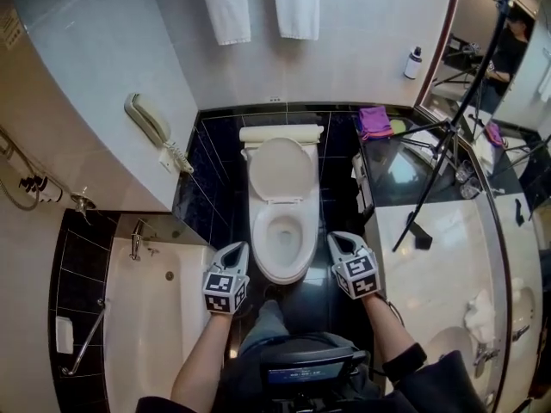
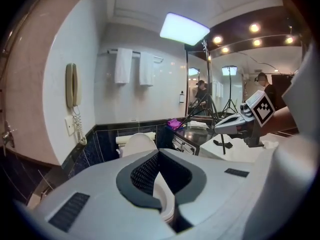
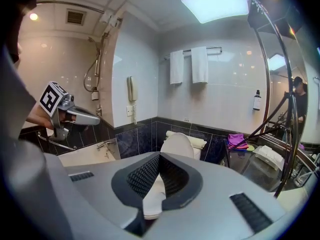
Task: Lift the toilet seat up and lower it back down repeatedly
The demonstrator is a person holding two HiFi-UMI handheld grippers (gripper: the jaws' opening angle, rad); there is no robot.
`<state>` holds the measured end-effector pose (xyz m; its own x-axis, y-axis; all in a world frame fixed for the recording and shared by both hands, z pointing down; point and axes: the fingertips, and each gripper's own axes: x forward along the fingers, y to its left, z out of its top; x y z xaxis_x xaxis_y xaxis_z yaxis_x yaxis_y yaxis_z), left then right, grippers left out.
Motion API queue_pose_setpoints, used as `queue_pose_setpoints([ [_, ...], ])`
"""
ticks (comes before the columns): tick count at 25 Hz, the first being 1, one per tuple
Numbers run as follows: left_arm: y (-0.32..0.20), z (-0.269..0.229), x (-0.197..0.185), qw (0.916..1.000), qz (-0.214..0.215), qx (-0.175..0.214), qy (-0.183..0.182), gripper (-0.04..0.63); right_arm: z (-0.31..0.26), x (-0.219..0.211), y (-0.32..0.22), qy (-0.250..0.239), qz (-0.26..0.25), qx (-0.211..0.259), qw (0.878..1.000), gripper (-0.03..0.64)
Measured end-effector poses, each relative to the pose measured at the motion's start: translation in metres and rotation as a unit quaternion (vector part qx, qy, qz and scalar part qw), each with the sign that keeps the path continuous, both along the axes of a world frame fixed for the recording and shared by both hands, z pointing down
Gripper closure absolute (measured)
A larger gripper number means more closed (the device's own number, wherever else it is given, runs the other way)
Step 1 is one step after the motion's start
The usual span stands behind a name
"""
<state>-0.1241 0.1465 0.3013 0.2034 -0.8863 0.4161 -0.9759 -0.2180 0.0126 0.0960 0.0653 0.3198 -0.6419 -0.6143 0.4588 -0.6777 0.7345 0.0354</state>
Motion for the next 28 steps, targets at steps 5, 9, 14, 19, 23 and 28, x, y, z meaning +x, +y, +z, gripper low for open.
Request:
queue_pose_setpoints([
  [5,0.025,-0.015,-0.004,0.9998,0.007,0.014,-0.01,0.604,-0.001,0.011,0.019,0.01,-0.002,-0.001,1.0,0.597],
  [9,0.036,-0.015,-0.005,0.9997,0.004,0.02,-0.016,0.604,-0.002,0.018,0.027,0.011,0.002,0.0,1.0,0.597],
  [14,0.044,-0.011,-0.003,0.9997,-0.004,0.023,-0.011,0.603,0.007,0.026,0.034,0.018,0.005,-0.003,1.0,0.597],
  [19,0.044,-0.009,-0.002,0.9996,-0.004,0.026,-0.013,0.603,0.008,0.024,0.037,0.016,0.006,-0.006,1.0,0.597],
  [23,0.04,-0.004,0.001,0.9996,-0.002,0.023,-0.013,0.603,0.016,0.025,0.033,0.02,0.013,-0.014,1.0,0.594],
  [28,0.02,0.009,0.004,0.9993,0.011,0.024,-0.025,0.603,0.049,0.024,0.013,0.011,0.025,-0.042,0.999,0.493],
])
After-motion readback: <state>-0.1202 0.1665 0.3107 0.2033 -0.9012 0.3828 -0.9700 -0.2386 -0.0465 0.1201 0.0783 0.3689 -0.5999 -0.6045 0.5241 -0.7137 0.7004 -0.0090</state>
